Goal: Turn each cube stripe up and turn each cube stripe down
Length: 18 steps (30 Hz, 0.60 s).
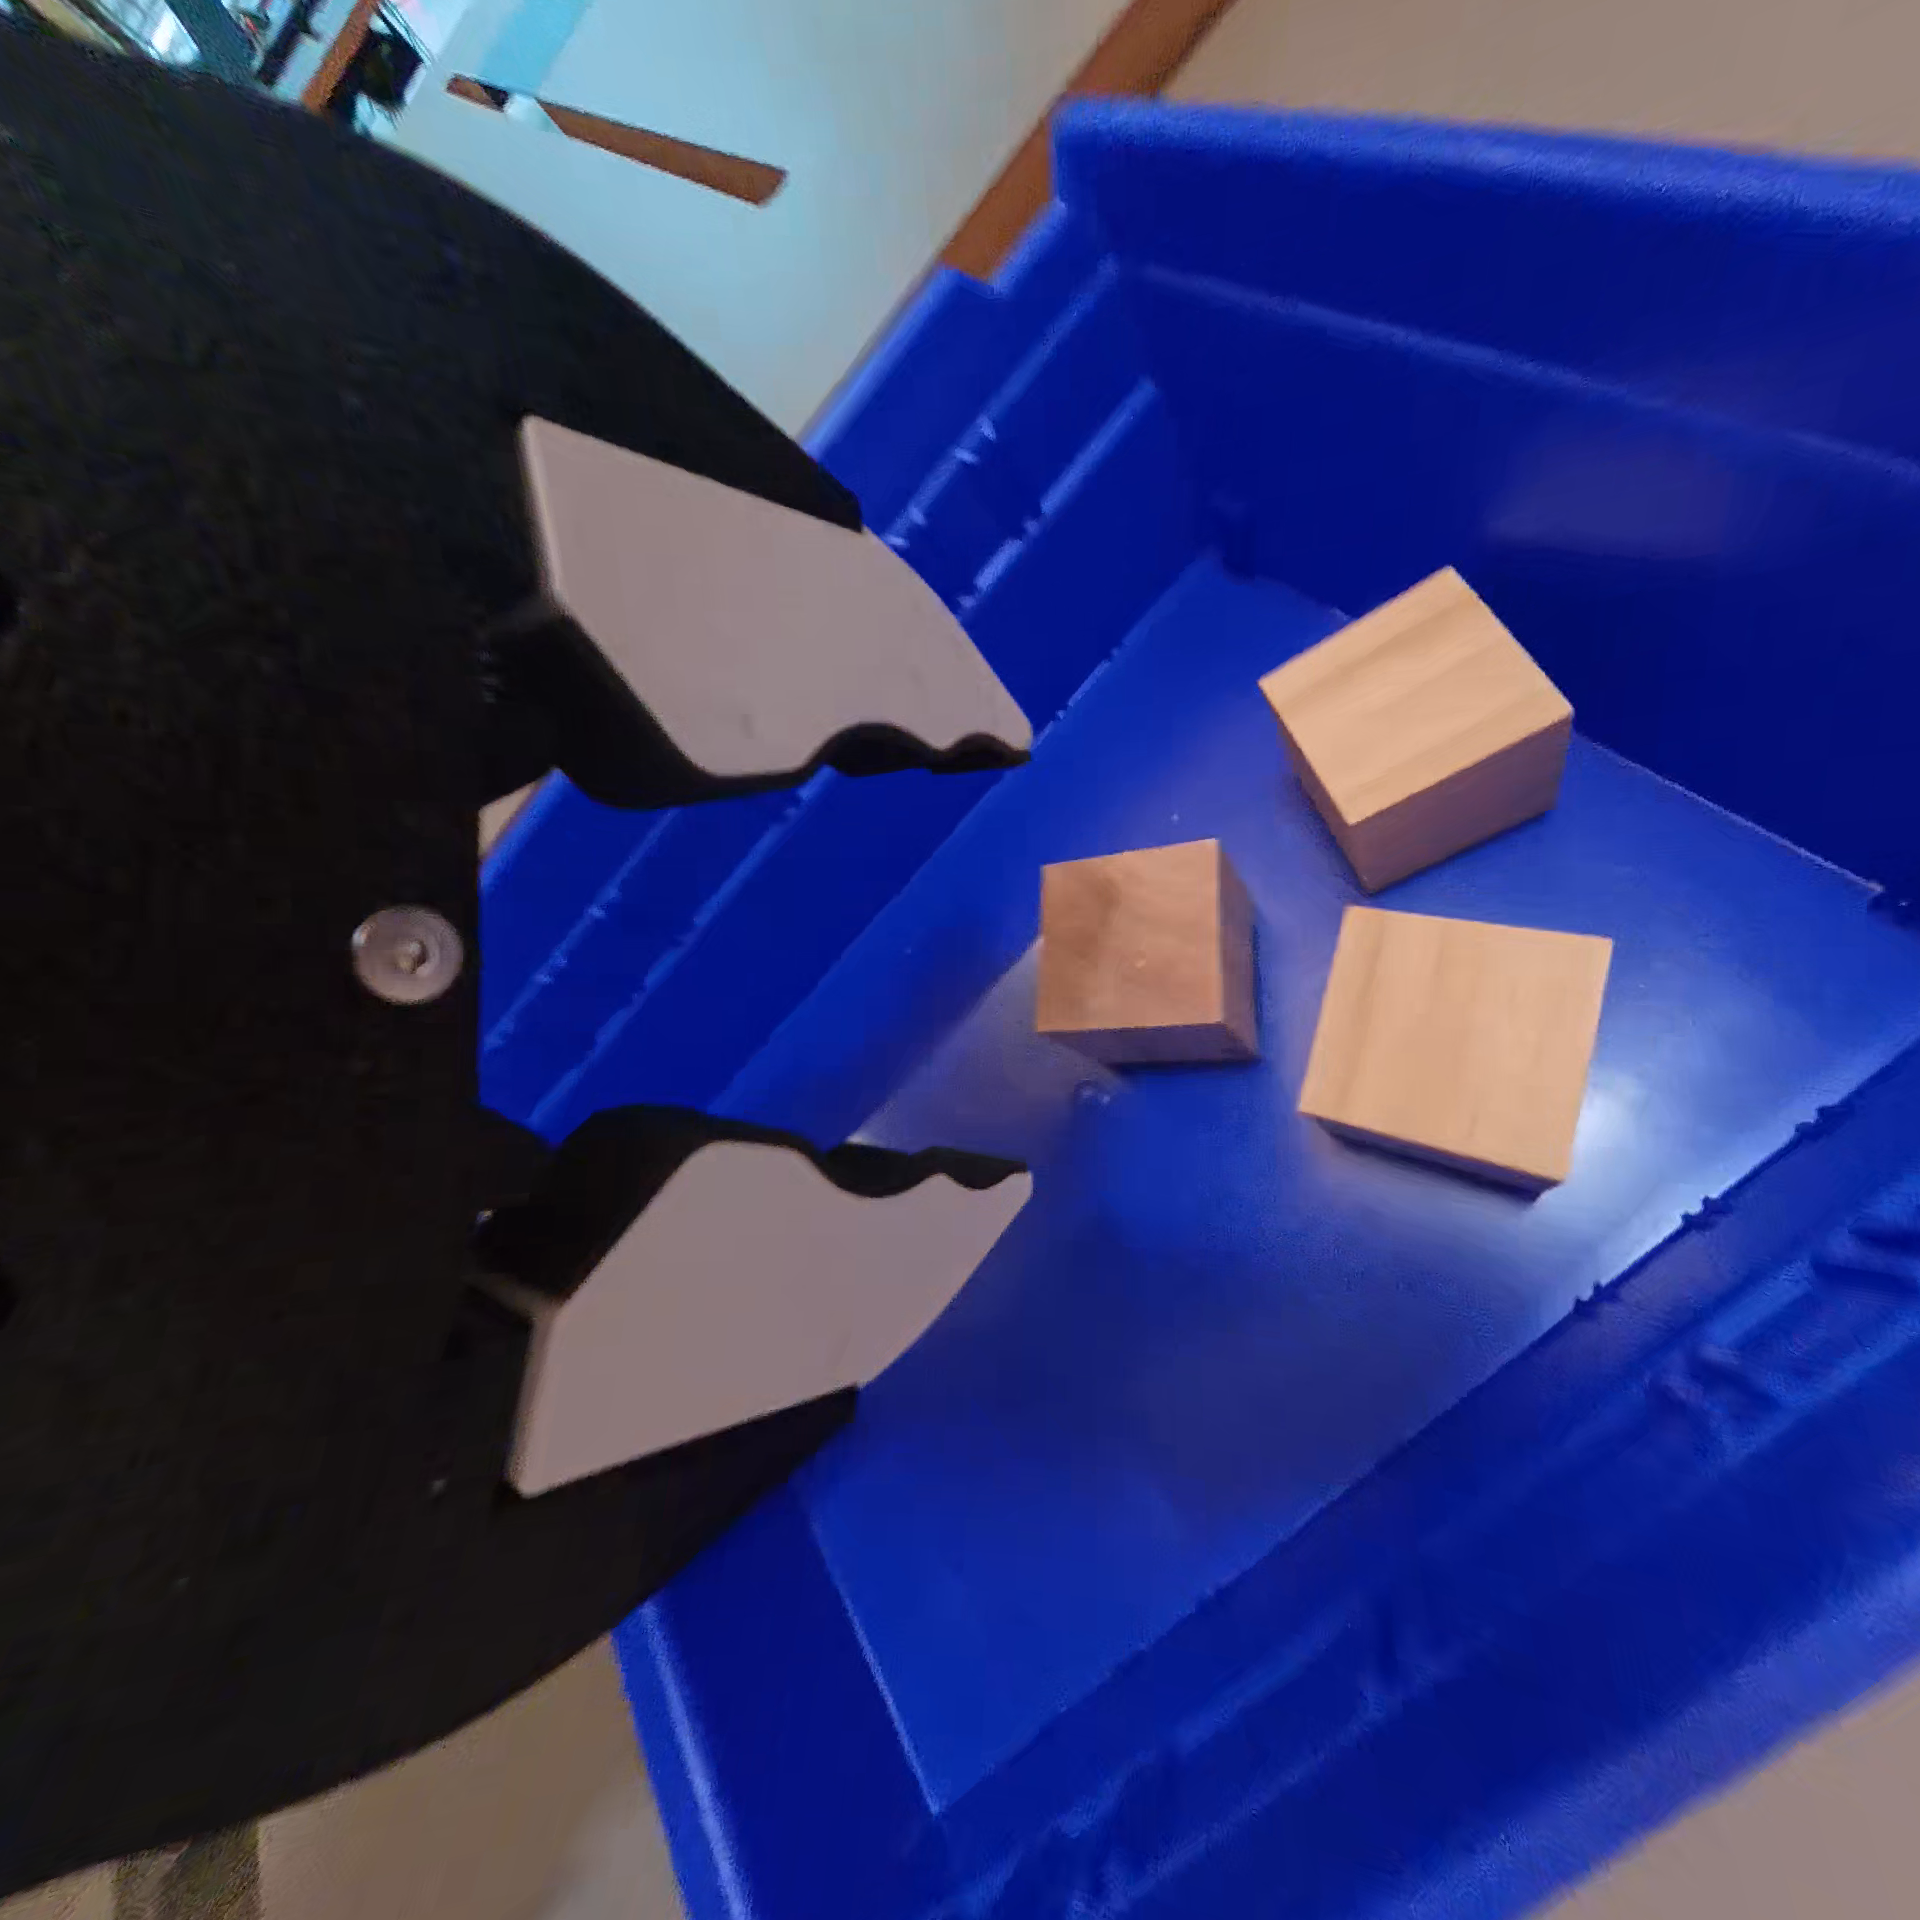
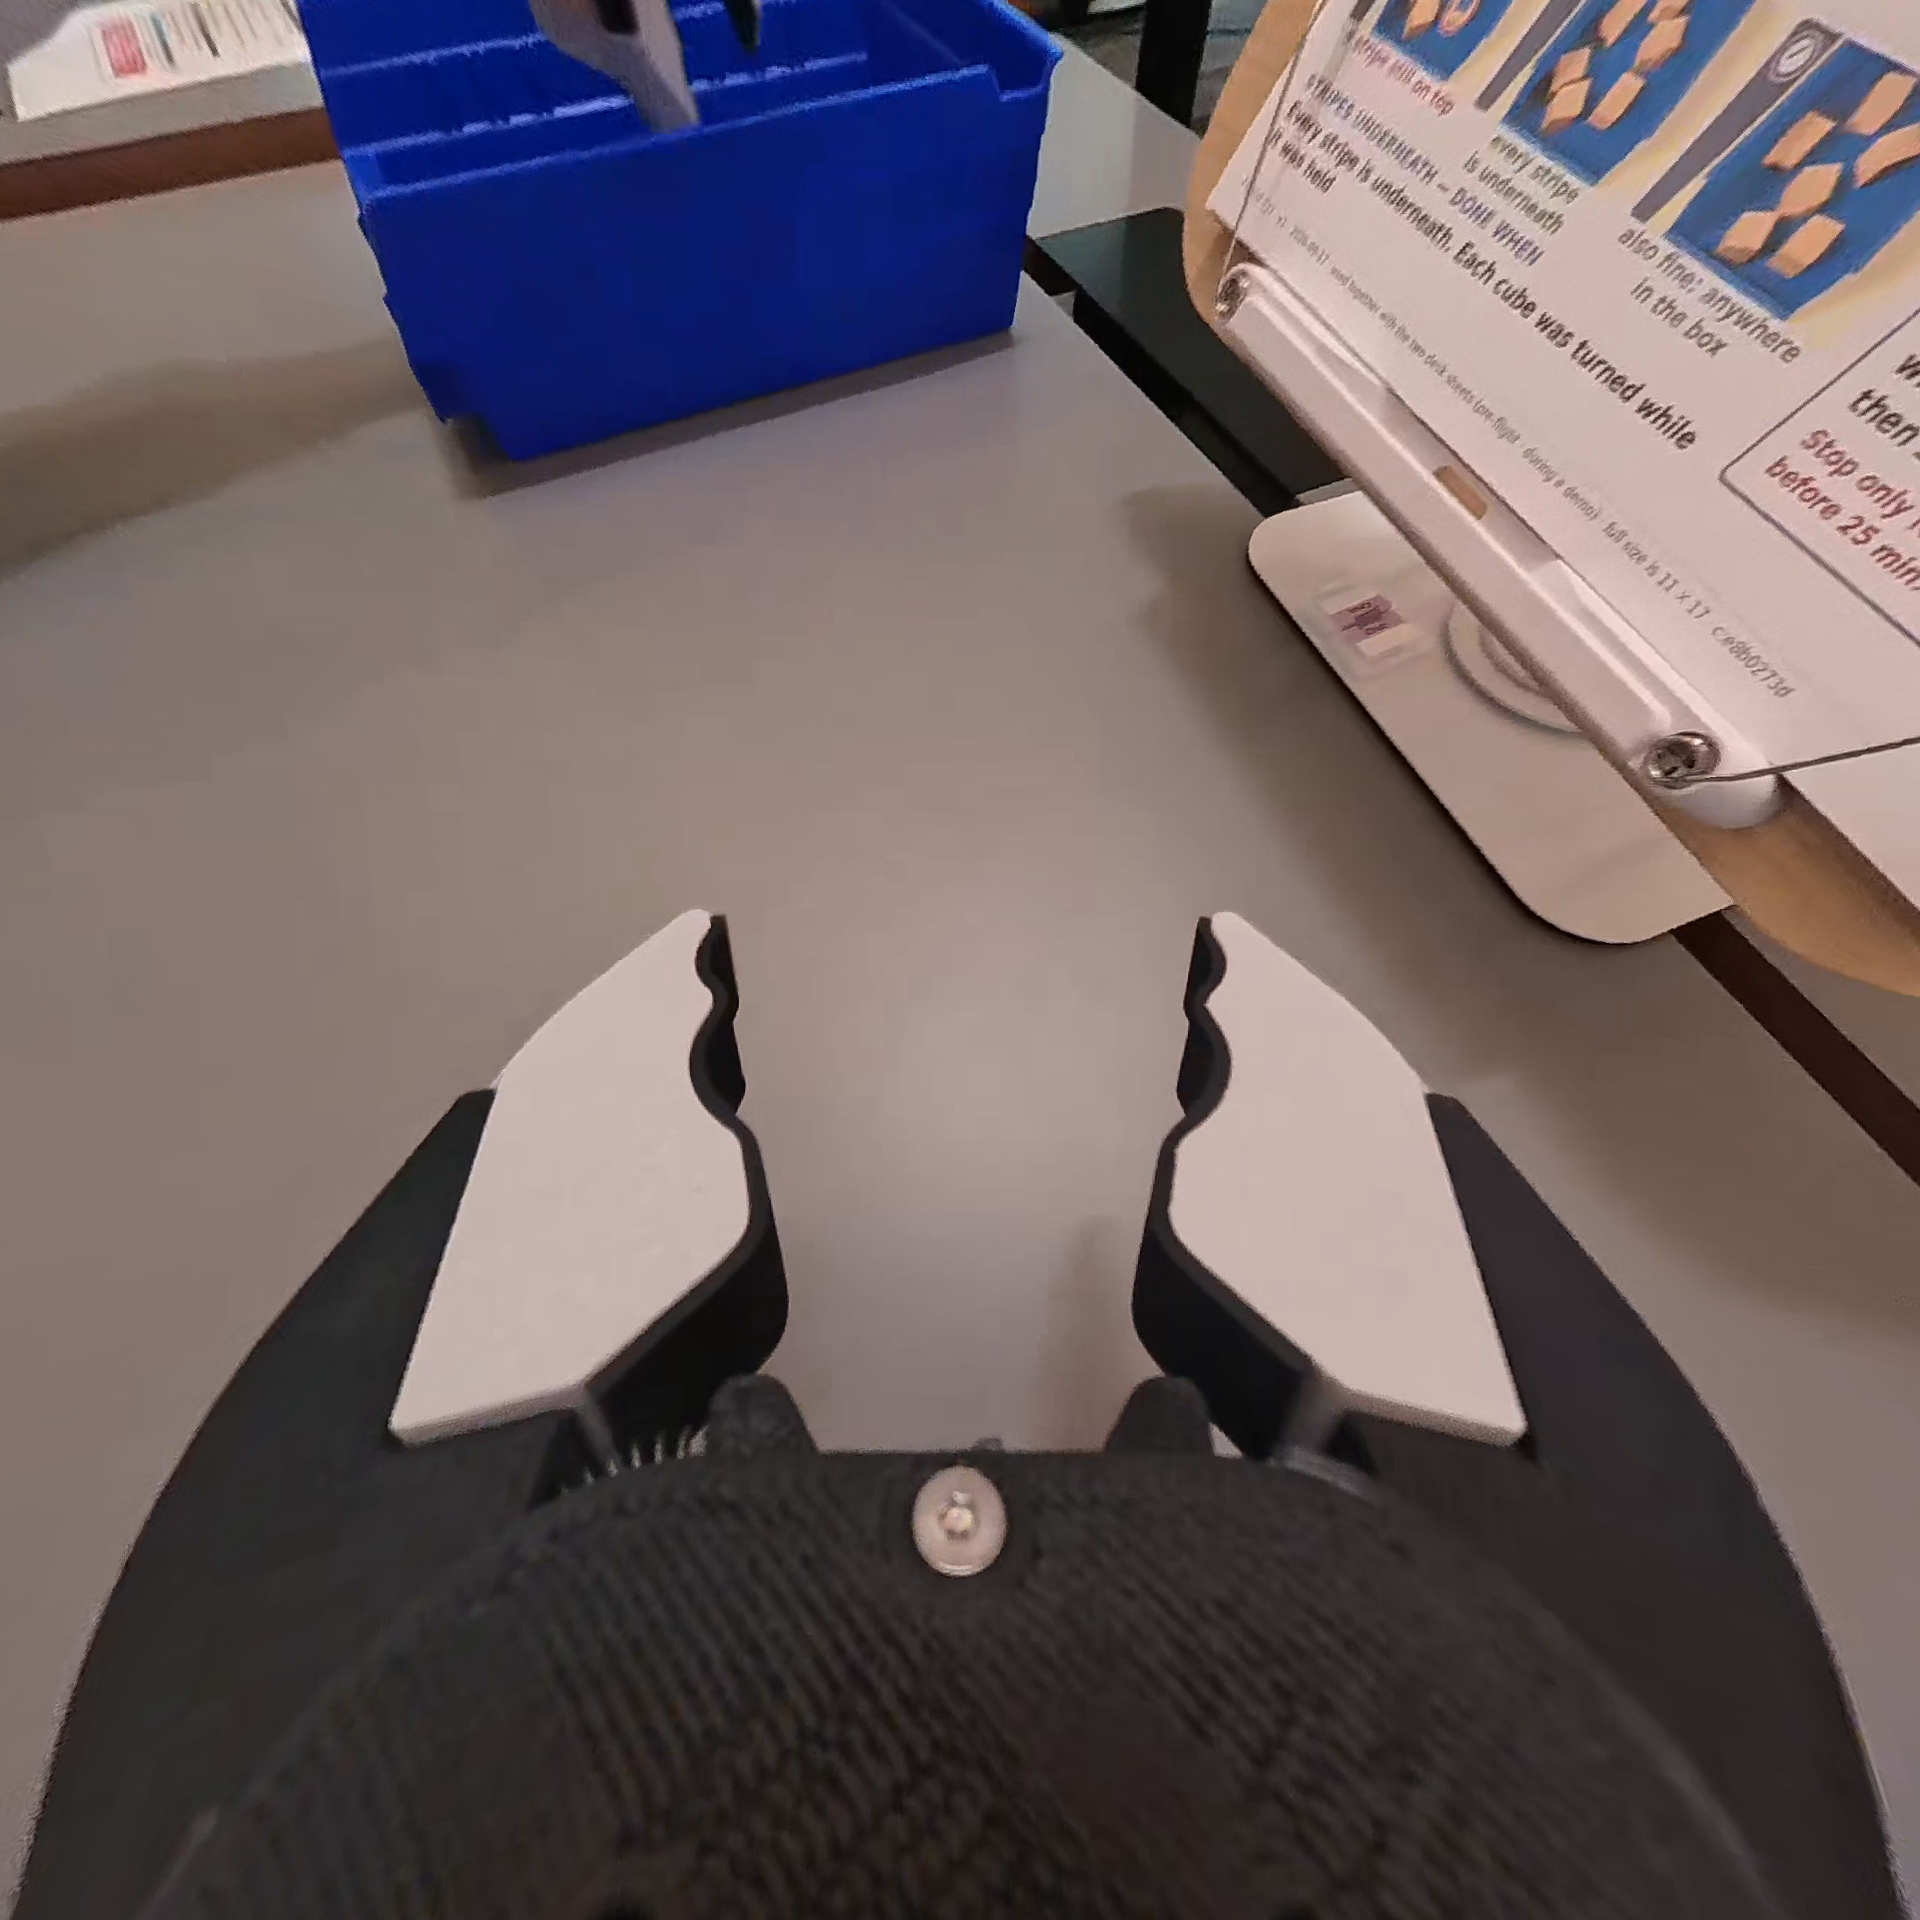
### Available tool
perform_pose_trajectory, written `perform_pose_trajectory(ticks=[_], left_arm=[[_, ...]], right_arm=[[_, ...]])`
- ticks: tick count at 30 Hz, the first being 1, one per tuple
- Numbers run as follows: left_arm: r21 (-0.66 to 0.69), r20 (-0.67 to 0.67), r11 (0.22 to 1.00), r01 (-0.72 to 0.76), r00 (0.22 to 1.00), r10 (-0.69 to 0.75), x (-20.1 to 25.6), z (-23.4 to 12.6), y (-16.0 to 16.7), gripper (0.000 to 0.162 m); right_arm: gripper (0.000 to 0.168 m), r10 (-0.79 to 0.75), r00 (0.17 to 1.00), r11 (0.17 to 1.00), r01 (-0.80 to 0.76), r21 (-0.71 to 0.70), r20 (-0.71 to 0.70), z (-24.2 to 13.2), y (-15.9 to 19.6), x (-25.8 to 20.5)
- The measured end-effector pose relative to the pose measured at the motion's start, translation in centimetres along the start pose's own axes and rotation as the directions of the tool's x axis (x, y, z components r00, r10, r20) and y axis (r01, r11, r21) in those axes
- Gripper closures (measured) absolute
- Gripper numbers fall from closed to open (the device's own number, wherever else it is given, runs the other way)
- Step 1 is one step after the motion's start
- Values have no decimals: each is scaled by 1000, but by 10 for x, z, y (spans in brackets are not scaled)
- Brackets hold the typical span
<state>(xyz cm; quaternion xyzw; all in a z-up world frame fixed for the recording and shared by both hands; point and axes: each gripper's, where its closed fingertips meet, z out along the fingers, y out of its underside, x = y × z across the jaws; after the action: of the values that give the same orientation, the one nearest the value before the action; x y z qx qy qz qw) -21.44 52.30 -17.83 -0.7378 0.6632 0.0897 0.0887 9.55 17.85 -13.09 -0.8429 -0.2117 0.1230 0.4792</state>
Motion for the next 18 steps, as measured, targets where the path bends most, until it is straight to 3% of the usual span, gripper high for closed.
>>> perform_pose_trajectory(ticks=[7,13,18], left_arm=[[-128,-58,991,27,998,-35,-10,42,-4,104],[-96,-115,992,76,990,-87,-1,46,-11,118],[-20,-165,984,176,970,-177,12,38,-12,118]], right_arm=[[84,-6,1000,999,6,33,-10,-8,-4,1],[85,-6,1000,999,6,37,-2,-8,-4,1],[85,-13,1000,999,12,48,14,-8,-7,-4]])
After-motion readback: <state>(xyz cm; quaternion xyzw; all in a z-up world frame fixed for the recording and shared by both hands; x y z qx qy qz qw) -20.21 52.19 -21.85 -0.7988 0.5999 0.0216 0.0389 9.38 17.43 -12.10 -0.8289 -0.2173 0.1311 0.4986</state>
